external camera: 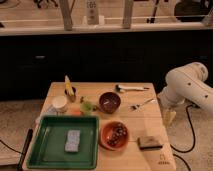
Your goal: Place eraser in purple bowl
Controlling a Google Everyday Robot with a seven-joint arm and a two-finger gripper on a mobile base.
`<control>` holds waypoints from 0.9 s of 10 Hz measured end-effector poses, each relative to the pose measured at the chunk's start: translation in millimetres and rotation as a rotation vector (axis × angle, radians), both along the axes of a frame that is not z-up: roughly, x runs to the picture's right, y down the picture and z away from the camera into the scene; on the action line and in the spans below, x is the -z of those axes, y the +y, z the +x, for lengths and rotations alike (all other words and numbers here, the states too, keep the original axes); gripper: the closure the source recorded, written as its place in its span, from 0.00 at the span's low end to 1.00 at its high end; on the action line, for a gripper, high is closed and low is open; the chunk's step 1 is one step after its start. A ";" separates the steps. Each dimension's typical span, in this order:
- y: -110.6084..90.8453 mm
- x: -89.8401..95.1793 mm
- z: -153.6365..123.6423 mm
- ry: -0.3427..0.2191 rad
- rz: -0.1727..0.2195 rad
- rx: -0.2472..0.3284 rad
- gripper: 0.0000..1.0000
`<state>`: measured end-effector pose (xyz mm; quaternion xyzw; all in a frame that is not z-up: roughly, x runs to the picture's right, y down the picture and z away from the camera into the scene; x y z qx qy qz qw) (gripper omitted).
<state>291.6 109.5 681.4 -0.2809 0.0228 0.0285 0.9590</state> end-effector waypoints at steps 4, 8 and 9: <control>-0.1 0.1 0.0 0.000 0.000 0.000 0.20; -0.1 0.1 0.0 0.000 0.000 0.000 0.20; -0.1 0.1 0.0 0.000 0.000 0.000 0.20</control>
